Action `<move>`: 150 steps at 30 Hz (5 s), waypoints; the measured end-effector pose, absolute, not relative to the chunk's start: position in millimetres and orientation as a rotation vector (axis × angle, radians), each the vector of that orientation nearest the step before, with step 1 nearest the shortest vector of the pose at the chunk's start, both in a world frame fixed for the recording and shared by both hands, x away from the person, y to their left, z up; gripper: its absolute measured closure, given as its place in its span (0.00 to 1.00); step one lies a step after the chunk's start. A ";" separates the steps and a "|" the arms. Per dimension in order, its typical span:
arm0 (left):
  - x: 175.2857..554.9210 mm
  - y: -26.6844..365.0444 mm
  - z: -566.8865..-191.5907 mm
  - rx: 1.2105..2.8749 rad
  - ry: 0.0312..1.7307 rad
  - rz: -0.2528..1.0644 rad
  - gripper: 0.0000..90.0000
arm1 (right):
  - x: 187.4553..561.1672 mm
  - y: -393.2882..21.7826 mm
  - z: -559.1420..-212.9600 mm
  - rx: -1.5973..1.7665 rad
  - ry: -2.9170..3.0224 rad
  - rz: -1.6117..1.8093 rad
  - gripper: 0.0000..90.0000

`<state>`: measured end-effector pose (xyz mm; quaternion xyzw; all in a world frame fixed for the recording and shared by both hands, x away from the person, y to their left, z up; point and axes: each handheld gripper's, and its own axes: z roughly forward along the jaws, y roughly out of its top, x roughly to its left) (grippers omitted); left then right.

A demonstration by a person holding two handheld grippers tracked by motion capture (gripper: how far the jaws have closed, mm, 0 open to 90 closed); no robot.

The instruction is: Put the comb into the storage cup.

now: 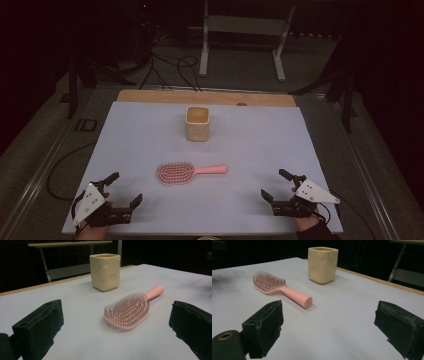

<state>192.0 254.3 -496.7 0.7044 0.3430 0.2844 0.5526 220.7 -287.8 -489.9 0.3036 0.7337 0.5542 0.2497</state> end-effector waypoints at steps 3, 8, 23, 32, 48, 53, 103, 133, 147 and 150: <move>192.2 254.5 -496.3 1.663 0.809 0.672 0.00 | 220.5 -288.0 -489.7 0.822 1.997 1.509 0.09; 194.0 253.2 -496.6 1.666 0.809 0.664 0.00 | 220.9 -288.4 -490.3 0.824 1.995 1.508 0.09; 191.1 249.9 -488.7 1.664 0.799 0.664 0.00 | 219.8 -289.8 -488.3 0.841 1.977 1.519 0.09; 193.5 242.0 -476.5 1.682 0.796 0.626 0.00 | 218.6 -290.5 -487.3 0.845 1.969 1.525 0.09; 208.1 230.1 -444.5 1.735 0.754 0.596 0.00 | 218.2 -289.5 -486.1 0.838 1.964 1.523 0.09; 213.1 225.1 -436.3 1.754 0.741 0.589 0.00 | 218.2 -289.5 -486.1 0.846 1.961 1.531 0.09; 281.7 115.8 -403.9 1.863 0.591 0.372 0.00 | 217.5 -290.3 -485.1 0.845 1.959 1.554 0.09; 315.9 57.5 -433.3 1.962 0.646 0.327 0.13 | 217.5 -289.6 -485.4 0.836 1.962 1.566 0.09; 325.7 45.1 -447.8 2.009 0.751 0.315 0.55 | 217.9 -289.7 -485.5 0.834 1.962 1.571 0.09; 327.5 42.5 -449.9 2.032 0.752 0.312 0.61 | 217.5 -289.2 -485.2 0.827 1.962 1.567 0.09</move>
